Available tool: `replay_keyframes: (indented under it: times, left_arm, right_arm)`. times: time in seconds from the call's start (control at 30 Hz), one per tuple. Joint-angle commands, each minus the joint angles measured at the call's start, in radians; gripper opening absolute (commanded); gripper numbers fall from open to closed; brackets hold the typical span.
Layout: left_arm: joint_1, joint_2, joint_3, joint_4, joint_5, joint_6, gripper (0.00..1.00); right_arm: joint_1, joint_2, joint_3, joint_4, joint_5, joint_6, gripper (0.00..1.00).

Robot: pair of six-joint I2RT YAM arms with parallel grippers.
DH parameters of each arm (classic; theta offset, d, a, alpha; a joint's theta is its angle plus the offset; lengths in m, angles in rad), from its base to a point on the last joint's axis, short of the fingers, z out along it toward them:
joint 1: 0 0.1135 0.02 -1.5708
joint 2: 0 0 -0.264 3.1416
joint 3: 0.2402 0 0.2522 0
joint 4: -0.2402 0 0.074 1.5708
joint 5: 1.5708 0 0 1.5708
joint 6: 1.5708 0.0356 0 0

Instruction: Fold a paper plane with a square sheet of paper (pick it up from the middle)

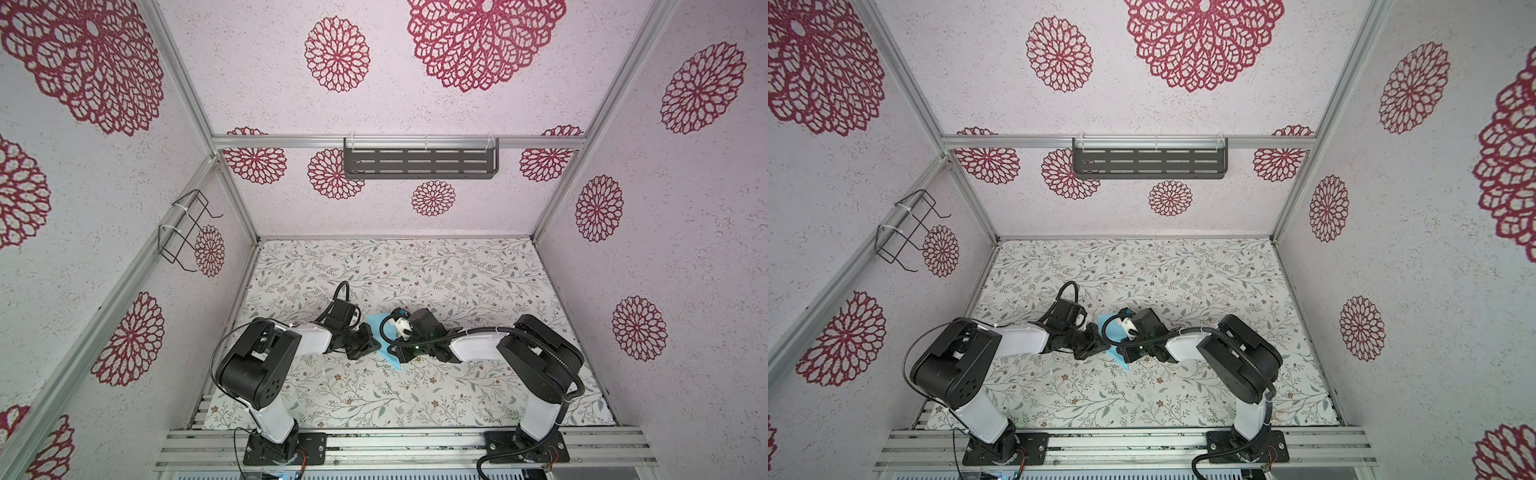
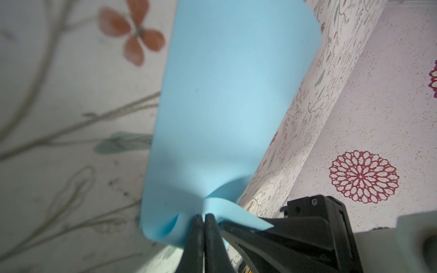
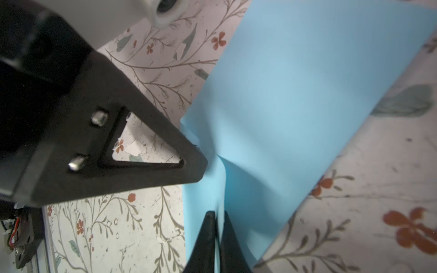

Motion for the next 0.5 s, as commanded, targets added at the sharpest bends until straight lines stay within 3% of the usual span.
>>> replay_keyframes:
  times: [0.0, 0.3, 0.47]
  left_arm:
    - [-0.002, 0.017, 0.012, -0.021, -0.025, 0.023, 0.06]
    - [-0.002, 0.007, 0.05, -0.06, -0.025, 0.049, 0.07]
    - [0.023, -0.013, 0.121, -0.153, -0.068, 0.106, 0.12]
  right_arm:
    - [-0.018, 0.021, 0.007, -0.077, 0.037, 0.017, 0.12]
    - [-0.018, 0.023, 0.008, -0.089, 0.043, 0.017, 0.08]
    - [-0.019, 0.016, 0.013, -0.091, 0.044, 0.014, 0.07]
